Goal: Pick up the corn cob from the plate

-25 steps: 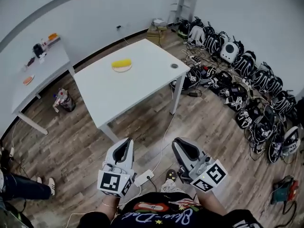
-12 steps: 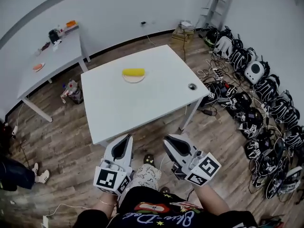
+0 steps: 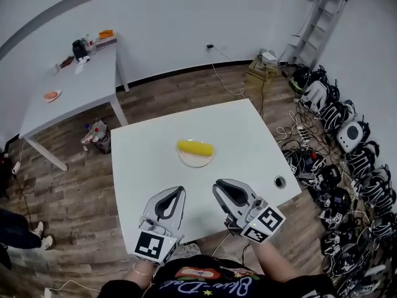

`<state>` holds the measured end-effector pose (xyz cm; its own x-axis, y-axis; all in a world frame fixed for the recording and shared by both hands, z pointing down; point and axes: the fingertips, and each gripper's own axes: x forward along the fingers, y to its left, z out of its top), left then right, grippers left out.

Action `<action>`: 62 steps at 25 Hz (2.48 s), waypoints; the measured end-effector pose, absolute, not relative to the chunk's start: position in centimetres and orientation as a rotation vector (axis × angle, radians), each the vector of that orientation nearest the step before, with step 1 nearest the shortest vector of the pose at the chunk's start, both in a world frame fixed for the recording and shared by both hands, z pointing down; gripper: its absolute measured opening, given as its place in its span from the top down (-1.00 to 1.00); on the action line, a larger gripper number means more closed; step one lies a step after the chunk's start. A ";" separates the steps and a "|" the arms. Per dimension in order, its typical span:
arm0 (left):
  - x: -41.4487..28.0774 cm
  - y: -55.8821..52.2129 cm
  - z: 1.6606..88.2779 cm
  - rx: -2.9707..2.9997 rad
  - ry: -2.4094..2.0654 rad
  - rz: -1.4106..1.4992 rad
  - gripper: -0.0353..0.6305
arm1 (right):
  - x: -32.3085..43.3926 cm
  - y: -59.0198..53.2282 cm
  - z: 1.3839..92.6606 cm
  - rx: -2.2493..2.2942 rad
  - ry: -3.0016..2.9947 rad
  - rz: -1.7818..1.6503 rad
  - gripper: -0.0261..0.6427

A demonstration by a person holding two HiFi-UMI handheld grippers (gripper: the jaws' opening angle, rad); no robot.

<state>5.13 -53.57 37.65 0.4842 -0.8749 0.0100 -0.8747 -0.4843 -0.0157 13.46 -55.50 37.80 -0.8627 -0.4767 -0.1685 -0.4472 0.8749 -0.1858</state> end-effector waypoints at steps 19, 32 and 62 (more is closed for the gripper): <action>-1.2 -64.3 39.2 -2.562 1.971 -0.088 0.91 | 2.9 -77.7 59.0 0.064 4.108 0.131 0.14; -4.6 -62.2 40.6 -2.516 2.103 -0.076 0.92 | 1.1 -79.4 63.3 -0.012 4.257 -0.199 0.13; -0.9 -63.8 38.1 -2.499 1.977 -0.161 0.91 | 9.7 -67.0 35.2 -0.417 2.918 -0.310 0.15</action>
<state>-0.92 -63.79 38.11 0.2273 -0.9677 0.1091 -0.9726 -0.2312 -0.0241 9.66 -66.97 35.21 -0.9451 -0.2930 -0.1445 -0.2562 0.9391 -0.2290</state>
